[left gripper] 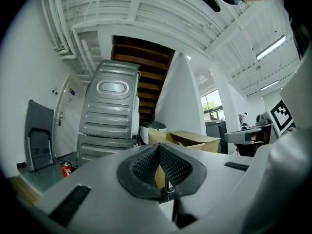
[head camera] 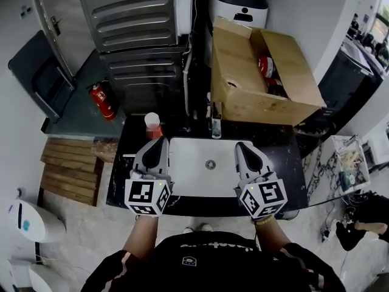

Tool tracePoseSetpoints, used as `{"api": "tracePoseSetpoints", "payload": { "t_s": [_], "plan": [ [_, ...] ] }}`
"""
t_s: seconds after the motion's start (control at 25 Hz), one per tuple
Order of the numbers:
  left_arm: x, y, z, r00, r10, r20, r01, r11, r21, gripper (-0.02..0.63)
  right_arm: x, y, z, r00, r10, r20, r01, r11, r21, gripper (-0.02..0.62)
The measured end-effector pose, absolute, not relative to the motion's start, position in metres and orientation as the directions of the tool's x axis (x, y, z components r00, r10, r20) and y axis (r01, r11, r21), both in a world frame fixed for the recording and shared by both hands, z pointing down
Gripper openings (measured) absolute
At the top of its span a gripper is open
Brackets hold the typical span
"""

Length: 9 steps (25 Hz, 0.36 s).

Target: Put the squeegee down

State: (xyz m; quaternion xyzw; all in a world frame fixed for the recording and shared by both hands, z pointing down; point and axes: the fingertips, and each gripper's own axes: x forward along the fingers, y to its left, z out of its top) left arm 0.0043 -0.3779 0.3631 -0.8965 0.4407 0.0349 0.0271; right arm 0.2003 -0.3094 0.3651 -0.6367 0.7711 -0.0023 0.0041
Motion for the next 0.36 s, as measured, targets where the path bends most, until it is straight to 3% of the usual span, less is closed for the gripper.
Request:
{"api": "tracePoseSetpoints", "payload": {
  "t_s": [0.36],
  "plan": [
    [-0.007,-0.382,0.364,0.592,-0.802,-0.082,-0.805,-0.594,-0.009,0.014,0.187,-0.316,0.364,-0.219,-0.976,-0.006,-0.976,0.219,0.000,0.037]
  ]
}}
